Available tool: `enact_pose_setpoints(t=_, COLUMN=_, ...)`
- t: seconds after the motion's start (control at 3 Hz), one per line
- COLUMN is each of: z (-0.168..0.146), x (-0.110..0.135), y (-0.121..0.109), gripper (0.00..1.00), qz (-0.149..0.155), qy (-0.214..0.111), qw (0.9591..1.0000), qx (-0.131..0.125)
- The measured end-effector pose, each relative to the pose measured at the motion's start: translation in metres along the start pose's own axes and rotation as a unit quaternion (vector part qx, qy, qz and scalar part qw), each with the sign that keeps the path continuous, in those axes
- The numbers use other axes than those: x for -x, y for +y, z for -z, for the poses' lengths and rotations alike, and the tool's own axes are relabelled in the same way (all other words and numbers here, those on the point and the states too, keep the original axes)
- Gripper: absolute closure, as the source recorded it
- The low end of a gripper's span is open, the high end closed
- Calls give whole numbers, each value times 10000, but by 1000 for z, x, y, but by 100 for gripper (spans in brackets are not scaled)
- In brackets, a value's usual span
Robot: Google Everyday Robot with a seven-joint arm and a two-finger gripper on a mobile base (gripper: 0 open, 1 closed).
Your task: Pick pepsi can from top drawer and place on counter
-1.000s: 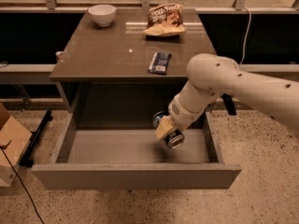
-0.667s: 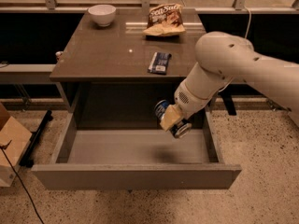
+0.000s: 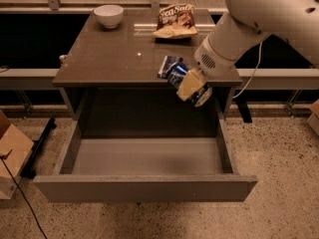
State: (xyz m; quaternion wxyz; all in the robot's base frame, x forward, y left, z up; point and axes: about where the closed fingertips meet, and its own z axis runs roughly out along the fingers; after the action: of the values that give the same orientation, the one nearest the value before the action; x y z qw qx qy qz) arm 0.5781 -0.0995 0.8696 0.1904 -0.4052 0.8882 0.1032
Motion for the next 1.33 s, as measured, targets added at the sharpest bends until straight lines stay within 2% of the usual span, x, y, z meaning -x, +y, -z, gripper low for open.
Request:
enact_pose_setpoints(t=0.33, z=26, x=45, y=-14, gripper=100, qz=324, qy=-432, qw=9983, qx=-214)
enact_pose_setpoints(t=0.67, z=32, x=82, y=-22, gripper=100, qz=329, qy=-928, qw=9948, qx=-268)
enact_pose_setpoints(t=1.0, z=22, x=114, y=-23, gripper=100, qz=290, qy=-1341, qw=9903, qx=-233)
enact_pose_setpoints(t=1.33, z=0, x=137, y=-25, gripper=100, qz=146, qy=-1633, qw=9863, qx=-203)
